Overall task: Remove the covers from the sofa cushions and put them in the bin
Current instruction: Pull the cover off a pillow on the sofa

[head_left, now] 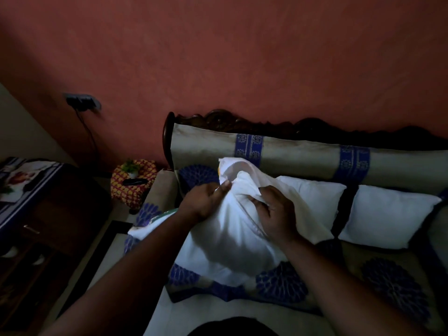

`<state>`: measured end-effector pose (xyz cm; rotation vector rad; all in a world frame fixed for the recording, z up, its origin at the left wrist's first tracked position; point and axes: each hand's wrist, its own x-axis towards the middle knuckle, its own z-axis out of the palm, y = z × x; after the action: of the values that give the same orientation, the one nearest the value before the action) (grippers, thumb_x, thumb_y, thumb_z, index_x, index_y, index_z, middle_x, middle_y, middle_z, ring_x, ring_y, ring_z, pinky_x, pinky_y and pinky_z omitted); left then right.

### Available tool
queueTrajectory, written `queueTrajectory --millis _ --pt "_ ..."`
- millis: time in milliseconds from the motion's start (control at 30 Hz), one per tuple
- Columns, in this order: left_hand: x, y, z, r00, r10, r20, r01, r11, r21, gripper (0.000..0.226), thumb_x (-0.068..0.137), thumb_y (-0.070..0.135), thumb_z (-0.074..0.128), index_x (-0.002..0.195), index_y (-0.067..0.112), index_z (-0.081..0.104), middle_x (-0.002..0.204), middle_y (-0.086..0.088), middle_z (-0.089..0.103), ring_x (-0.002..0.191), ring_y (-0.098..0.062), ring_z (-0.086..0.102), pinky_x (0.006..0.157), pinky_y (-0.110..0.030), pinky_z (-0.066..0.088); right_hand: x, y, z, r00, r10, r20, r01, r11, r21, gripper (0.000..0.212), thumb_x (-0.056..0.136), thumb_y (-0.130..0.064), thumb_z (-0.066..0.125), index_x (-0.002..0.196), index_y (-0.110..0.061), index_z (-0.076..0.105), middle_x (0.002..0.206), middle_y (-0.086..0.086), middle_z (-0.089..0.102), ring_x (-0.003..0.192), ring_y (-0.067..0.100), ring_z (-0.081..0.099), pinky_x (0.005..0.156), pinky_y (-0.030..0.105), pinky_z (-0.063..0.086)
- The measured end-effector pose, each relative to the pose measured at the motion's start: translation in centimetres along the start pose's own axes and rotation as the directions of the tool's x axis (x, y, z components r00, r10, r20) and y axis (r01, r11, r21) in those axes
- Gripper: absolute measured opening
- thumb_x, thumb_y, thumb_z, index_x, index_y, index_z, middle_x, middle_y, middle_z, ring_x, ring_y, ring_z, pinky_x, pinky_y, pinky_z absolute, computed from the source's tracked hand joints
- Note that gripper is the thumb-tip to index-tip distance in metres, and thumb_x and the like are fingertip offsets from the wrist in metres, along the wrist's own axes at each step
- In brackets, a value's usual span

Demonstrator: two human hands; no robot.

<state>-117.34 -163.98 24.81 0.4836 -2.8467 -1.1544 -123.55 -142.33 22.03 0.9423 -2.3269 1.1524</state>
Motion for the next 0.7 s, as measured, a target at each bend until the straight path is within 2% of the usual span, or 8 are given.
queueTrajectory --millis 167,300,367,467,533,600,667,700 --pt "1.0 -1.2 -0.8 0.994 0.008 -0.113 0.016 0.977 0.214 0.087 0.082 0.092 0.011 0.082 0.026 0.067 0.075 0.003 0.069 0.079 -0.022 0.066 0.077 -0.037 0.053 0.9 0.4 -2.1 0.978 0.097 -0.186 -0.088 0.995 0.056 0.020 0.095 -0.026 0.059 0.090 -0.008 0.064 0.085 0.006 0.065 0.083 0.017 0.058 0.074 0.020 0.040" --pt "1.2 -1.2 0.1 0.974 0.154 -0.165 -0.085 0.927 0.364 0.087 0.085 0.087 0.005 0.076 0.020 0.059 0.081 -0.005 0.066 0.085 -0.032 0.063 0.073 -0.039 0.048 2.0 0.4 -2.1 0.936 0.301 -0.183 -0.290 0.953 0.085 0.029 0.095 -0.035 0.062 0.075 -0.017 0.051 0.069 -0.004 0.053 0.066 0.014 0.050 0.061 0.029 0.033" --pt "1.5 -1.1 0.8 0.956 0.206 -0.207 -0.088 0.880 0.467 0.083 0.087 0.083 0.008 0.105 0.024 0.064 0.108 -0.010 0.063 0.104 -0.034 0.057 0.088 -0.043 0.046 2.3 0.8 -1.9 0.899 0.402 -0.172 -0.393 0.916 0.087 0.035 0.095 -0.037 0.066 0.073 -0.016 0.048 0.064 -0.005 0.050 0.062 0.016 0.047 0.058 0.033 0.033" --pt "0.2 0.0 3.4 0.916 0.254 -0.310 -0.087 0.881 0.466 0.073 0.090 0.078 0.030 0.140 0.030 0.051 0.136 -0.006 0.053 0.127 -0.030 0.047 0.101 -0.046 0.039 3.9 1.7 -2.3 0.819 0.560 -0.120 -0.555 0.828 0.075 0.038 0.093 -0.041 0.066 0.077 -0.009 0.054 0.069 0.003 0.058 0.069 0.024 0.055 0.064 0.039 0.042" --pt "-1.2 1.0 6.0 0.909 0.196 -0.368 -0.067 0.939 0.336 0.075 0.090 0.076 0.040 0.150 0.031 0.039 0.151 -0.004 0.040 0.140 -0.025 0.035 0.108 -0.049 0.032 5.4 2.3 -2.6 0.760 0.650 0.010 -0.646 0.754 0.118 0.036 0.092 -0.044 0.065 0.083 -0.010 0.059 0.078 0.005 0.065 0.079 0.027 0.062 0.072 0.043 0.050" --pt "-2.4 1.1 7.8 0.894 -0.117 -0.433 0.132 0.991 0.006 0.089 0.082 0.081 0.046 0.154 0.029 0.031 0.157 -0.007 0.031 0.146 -0.026 0.028 0.114 -0.049 0.028 6.8 2.2 -3.0 0.723 0.685 0.090 -0.681 0.685 0.258 0.035 0.088 -0.049 0.066 0.087 -0.015 0.062 0.083 0.002 0.069 0.083 0.024 0.067 0.079 0.048 0.056" --pt "-2.5 -0.8 8.6 0.778 -0.563 -0.279 0.404 0.789 -0.463 0.109 0.069 0.090 0.054 0.153 0.024 0.032 0.155 -0.014 0.036 0.142 -0.034 0.038 0.114 -0.048 0.033 8.0 2.3 -3.2 0.702 0.705 0.099 -0.675 0.615 0.407 0.035 0.083 -0.054 0.065 0.096 -0.021 0.066 0.094 -0.002 0.073 0.091 0.018 0.070 0.088 0.048 0.057" --pt "-2.2 -2.1 8.7 0.749 -0.663 0.009 0.497 0.552 -0.670 0.110 0.065 0.091 0.059 0.151 0.025 0.038 0.153 -0.015 0.042 0.137 -0.036 0.046 0.112 -0.050 0.038 8.5 2.0 -3.4 0.685 0.719 0.116 -0.671 0.561 0.485 0.030 0.086 -0.050 0.065 0.099 -0.023 0.067 0.099 -0.002 0.074 0.096 0.017 0.070 0.093 0.048 0.056"
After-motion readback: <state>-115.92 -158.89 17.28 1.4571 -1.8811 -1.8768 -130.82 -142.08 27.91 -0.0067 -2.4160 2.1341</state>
